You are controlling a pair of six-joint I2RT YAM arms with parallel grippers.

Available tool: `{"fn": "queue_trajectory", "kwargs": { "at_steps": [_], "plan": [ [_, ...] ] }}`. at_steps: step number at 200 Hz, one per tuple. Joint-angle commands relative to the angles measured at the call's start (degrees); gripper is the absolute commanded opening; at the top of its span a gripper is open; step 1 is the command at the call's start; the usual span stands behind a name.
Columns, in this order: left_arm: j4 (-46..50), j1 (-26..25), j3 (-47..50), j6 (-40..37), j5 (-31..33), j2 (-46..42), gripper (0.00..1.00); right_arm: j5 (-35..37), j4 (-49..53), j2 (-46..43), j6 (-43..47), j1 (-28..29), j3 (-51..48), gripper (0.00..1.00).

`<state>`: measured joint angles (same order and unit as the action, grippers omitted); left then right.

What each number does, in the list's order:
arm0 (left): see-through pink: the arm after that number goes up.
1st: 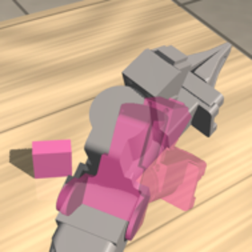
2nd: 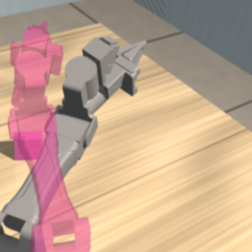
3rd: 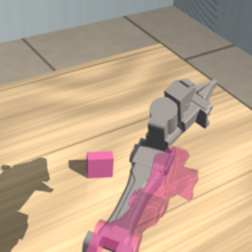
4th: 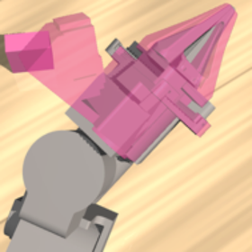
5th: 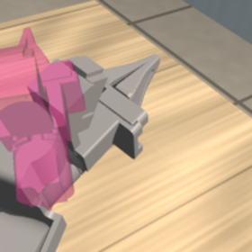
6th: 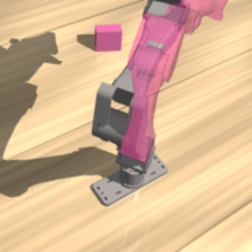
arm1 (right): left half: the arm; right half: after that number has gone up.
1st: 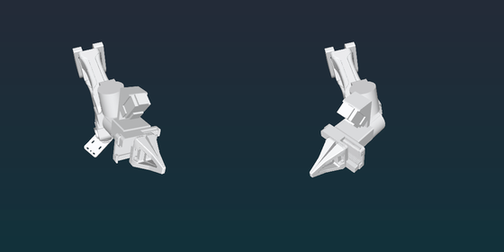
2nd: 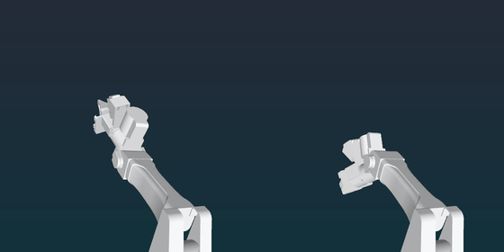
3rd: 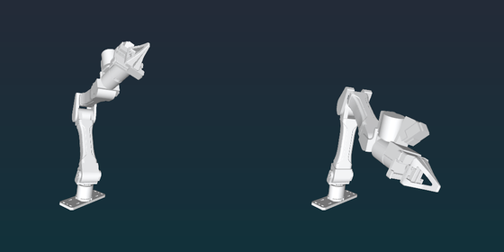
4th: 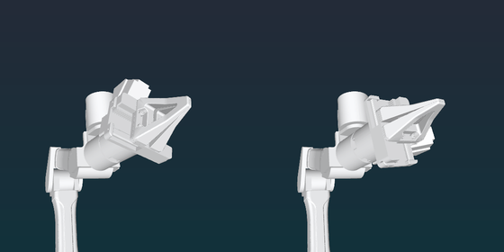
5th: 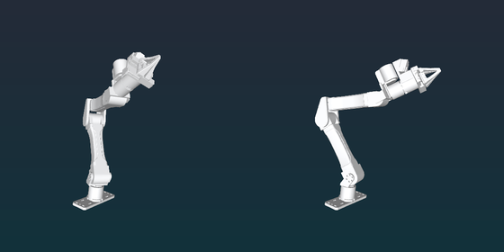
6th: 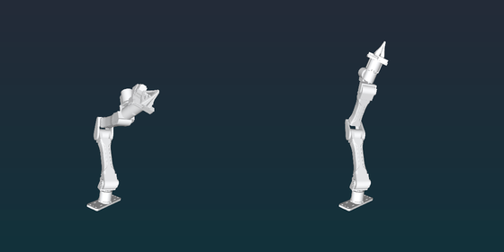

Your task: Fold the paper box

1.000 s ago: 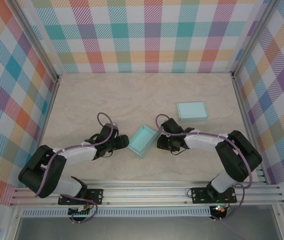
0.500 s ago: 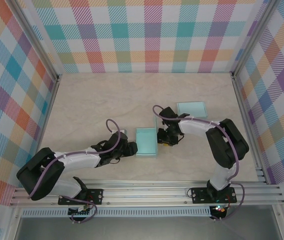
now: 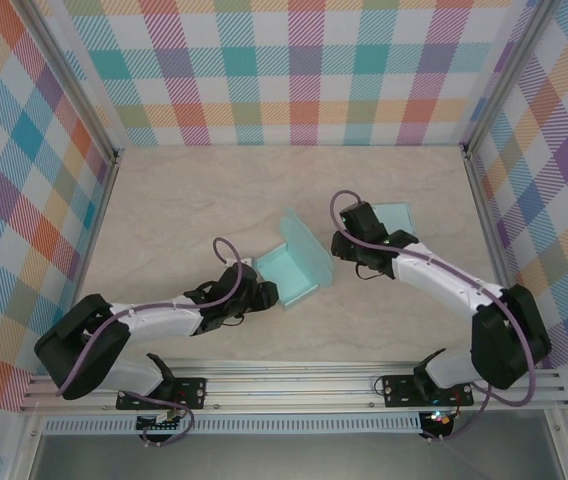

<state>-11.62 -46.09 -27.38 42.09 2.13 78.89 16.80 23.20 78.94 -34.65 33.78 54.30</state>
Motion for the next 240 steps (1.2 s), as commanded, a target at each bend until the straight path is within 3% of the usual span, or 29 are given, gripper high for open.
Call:
{"fn": "queue_trajectory", "kwargs": {
  "at_steps": [1, 56, 83, 99, 135, 148, 165, 204, 240],
  "plan": [
    [-5.3, -2.4, -2.2, 0.6, -3.5, 3.3, 0.51, 4.8, 4.8, -4.4, 1.5, 0.2, -1.5, 0.42],
    [-14.3, -7.3, -12.6, 0.8, -11.5, 16.4, 0.52, 5.4, 7.5, -17.4, 1.8, 0.2, -5.1, 0.54],
    [-15.8, -8.7, -15.5, -1.5, -13.4, 17.1, 0.56, 5.6, 11.4, -22.1, 1.4, 0.2, -5.5, 0.63],
    [-11.9, -8.7, -14.7, -5.3, -9.2, 12.0, 0.56, 5.6, 13.2, -25.1, 0.9, 0.1, -6.4, 0.67],
    [7.4, -7.8, -15.4, -18.6, 10.1, -3.5, 0.65, 4.0, 12.9, -31.6, 1.5, 0.2, -9.8, 0.80],
    [12.2, -5.3, -16.1, -23.5, 13.1, -7.1, 0.69, 2.2, 11.8, -31.8, 3.3, 0.1, -10.0, 0.84],
    [16.0, -0.1, -16.7, -28.7, 12.0, -10.1, 0.76, 0.9, 11.6, -29.9, 6.1, 0.1, -9.0, 0.88],
    [12.2, 14.2, -15.5, -32.7, -1.0, -11.0, 0.77, 3.6, 9.0, -21.9, 12.3, 0.2, -6.5, 0.97],
    [10.2, 19.0, -18.7, -38.7, -8.3, -4.9, 0.74, 3.3, -1.0, -16.4, 18.8, -0.2, -6.6, 1.00]
  ]
}}
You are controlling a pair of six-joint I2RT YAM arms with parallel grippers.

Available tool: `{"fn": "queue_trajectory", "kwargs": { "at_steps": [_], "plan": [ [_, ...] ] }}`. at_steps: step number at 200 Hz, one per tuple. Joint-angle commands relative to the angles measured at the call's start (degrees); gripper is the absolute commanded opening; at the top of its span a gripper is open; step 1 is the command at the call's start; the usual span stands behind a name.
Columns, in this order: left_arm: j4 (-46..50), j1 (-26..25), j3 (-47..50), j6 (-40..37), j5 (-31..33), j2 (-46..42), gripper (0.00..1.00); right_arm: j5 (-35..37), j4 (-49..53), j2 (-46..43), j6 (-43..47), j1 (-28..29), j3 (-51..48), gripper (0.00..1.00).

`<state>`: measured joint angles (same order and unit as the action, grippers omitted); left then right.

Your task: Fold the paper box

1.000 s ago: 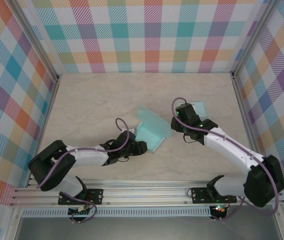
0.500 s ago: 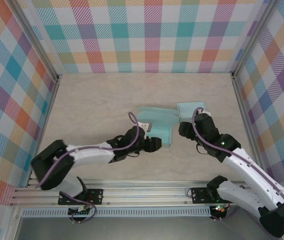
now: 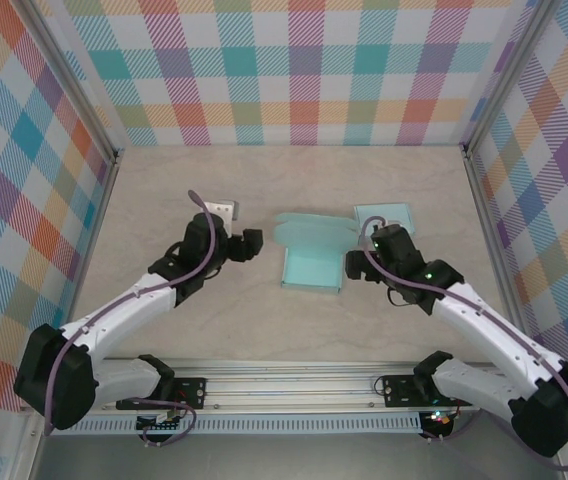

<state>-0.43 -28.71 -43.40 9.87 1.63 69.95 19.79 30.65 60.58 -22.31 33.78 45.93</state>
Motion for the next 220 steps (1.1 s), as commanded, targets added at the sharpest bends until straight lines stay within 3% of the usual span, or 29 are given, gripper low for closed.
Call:
{"fn": "queue_trajectory", "kwargs": {
  "at_steps": [1, 15, 46, 97, 167, 220],
  "plan": [
    [-1.0, 1.7, -2.8, -6.6, -8.0, 4.2, 0.74, 0.2, -8.8, 2.1, 6.7, -0.3, 1.8, 1.00],
    [-1.0, 2.7, -4.6, -8.2, -11.0, 7.2, 0.70, -1.8, -12.7, 3.6, 8.8, -1.1, 1.4, 0.99],
    [-4.5, 3.5, -6.6, -10.6, -16.5, 12.3, 0.59, -10.4, -18.8, 6.3, 11.9, -4.5, 1.4, 0.89],
    [-3.7, 3.5, -11.0, -14.7, -20.4, 17.2, 0.61, -22.2, -20.6, 13.5, 13.7, -10.4, 4.1, 0.78],
    [2.3, 3.5, -17.7, -20.5, -23.2, 22.6, 0.58, -27.1, -20.2, 16.2, 16.7, -12.0, 4.7, 0.75],
    [3.2, 3.4, -18.9, -21.5, -23.5, 24.5, 0.56, -25.7, -19.9, 18.5, 17.9, -12.4, 5.1, 0.73]
  ]
}}
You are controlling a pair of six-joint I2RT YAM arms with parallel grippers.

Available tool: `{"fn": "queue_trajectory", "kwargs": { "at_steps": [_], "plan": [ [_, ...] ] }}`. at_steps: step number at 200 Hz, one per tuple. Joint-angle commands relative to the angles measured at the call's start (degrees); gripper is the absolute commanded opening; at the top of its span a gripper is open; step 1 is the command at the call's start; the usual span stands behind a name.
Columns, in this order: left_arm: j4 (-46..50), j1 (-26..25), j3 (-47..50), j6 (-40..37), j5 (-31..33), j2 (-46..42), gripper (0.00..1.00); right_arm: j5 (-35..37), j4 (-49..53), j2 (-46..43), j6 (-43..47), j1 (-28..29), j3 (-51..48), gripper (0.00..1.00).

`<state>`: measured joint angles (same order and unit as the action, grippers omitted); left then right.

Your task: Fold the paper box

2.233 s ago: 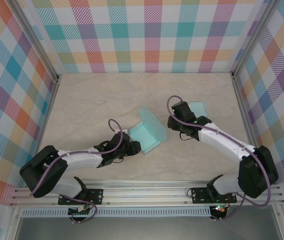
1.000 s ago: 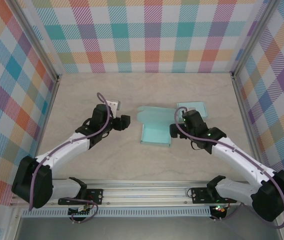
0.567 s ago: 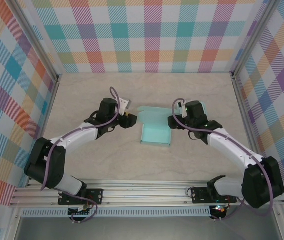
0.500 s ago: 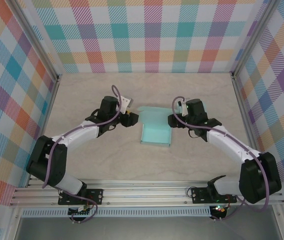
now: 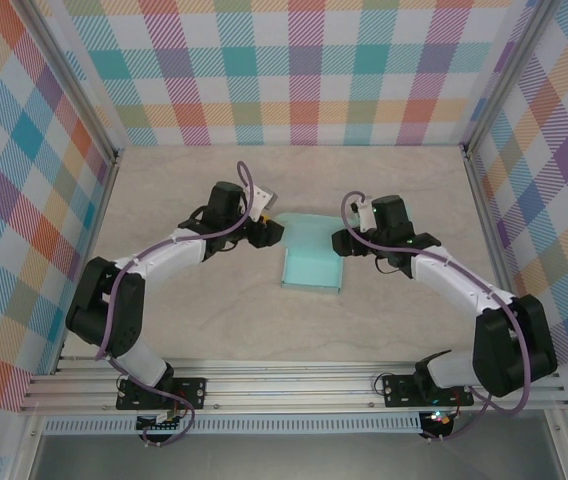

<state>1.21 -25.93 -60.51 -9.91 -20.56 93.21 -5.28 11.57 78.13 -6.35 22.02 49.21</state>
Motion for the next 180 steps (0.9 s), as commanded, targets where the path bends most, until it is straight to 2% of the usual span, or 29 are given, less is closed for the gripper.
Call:
{"fn": "queue_trajectory", "kwargs": {
  "at_steps": [1, 34, 42, 53, 66, 88, 112, 133, 180],
  "plan": [
    [1.6, 0.6, -1.8, -1.7, -1.3, 1.3, 0.56, -0.6, -0.8, 1.0, 2.1, -0.6, 1.9, 0.73],
    [2.3, 0.5, -2.4, -2.3, -1.3, 2.1, 0.52, 0.0, -0.8, 2.3, 2.8, -1.6, 2.2, 0.74],
    [2.5, 0.5, -2.6, -2.4, -1.5, 2.2, 0.46, -0.7, -0.9, 2.4, 2.9, -1.9, 2.1, 0.74],
    [3.2, 0.5, -3.3, -2.5, -2.1, 2.7, 0.42, -2.0, -1.5, 2.6, 3.0, -2.1, 2.0, 0.72],
    [3.5, 0.3, -3.9, -2.4, -2.7, 3.3, 0.37, -3.5, -1.9, 2.8, 3.1, -2.2, 2.0, 0.67],
    [3.6, -0.2, -4.3, -2.3, -2.2, 3.4, 0.21, -6.1, -1.5, 2.8, 2.8, -2.2, 2.6, 0.52],
    [3.1, -0.9, -3.9, -1.6, -0.5, 2.4, 0.11, -7.0, -0.9, 1.8, 2.0, -2.2, 2.6, 0.42],
    [2.2, -1.6, -3.2, -0.1, 1.9, 1.1, 0.05, -6.0, -1.1, 0.7, 0.9, -2.2, 2.0, 0.34],
    [-0.5, -3.7, -0.2, 3.5, 6.2, -2.4, 0.00, -4.3, -2.1, -0.8, -1.6, -1.6, 0.4, 0.20]
  ]
}}
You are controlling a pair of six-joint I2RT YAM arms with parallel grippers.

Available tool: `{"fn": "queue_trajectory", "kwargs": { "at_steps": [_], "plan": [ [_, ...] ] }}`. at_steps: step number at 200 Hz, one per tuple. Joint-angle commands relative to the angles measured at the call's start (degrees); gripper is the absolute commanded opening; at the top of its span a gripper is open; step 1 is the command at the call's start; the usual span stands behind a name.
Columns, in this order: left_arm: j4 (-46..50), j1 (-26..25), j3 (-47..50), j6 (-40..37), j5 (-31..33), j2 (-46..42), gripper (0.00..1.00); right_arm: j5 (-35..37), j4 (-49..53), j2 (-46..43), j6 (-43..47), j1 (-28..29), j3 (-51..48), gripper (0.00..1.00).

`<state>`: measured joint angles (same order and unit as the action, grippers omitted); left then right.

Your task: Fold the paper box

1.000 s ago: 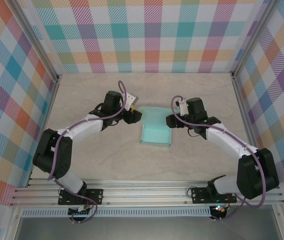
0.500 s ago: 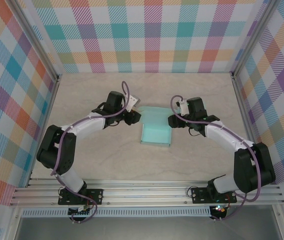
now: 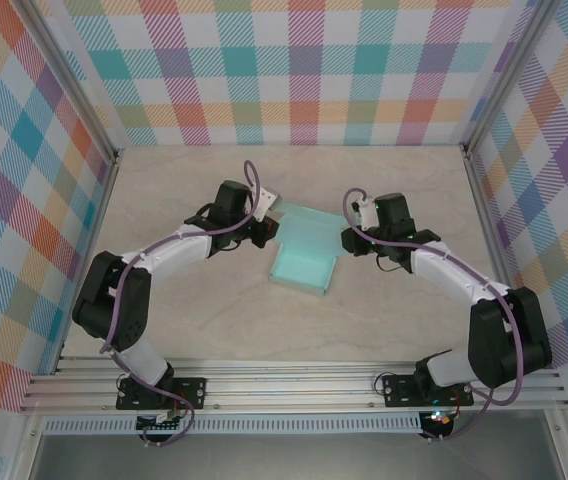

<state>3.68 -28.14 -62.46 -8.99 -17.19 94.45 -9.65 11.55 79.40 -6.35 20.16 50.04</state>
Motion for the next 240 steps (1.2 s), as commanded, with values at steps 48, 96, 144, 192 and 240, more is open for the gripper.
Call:
{"fn": "queue_trajectory", "kwargs": {
  "at_steps": [48, 96, 144, 192, 240],
  "plan": [
    [-7.0, -3.9, 5.7, 7.6, 9.4, -7.2, 0.00, 6.0, -3.1, -2.1, -2.6, 4.7, -0.4, 0.08],
    [-15.8, -5.2, 11.3, 18.3, 20.4, -10.3, 0.00, 19.9, -5.0, 1.7, -3.5, 13.8, 3.4, 0.00],
    [-17.6, -5.7, 10.5, 23.6, 32.8, -9.6, 0.00, 29.9, -8.0, 11.4, -3.2, 18.0, 13.8, 0.00],
    [-18.7, -5.7, 7.9, 26.9, 37.4, -5.1, 0.00, 34.1, -9.6, 22.2, -2.4, 19.8, 25.2, 0.00],
    [-21.4, -5.7, 9.6, 30.6, 39.6, -1.2, 0.00, 37.2, -15.6, 25.6, -4.5, 22.8, 24.0, 0.00]
  ]
}}
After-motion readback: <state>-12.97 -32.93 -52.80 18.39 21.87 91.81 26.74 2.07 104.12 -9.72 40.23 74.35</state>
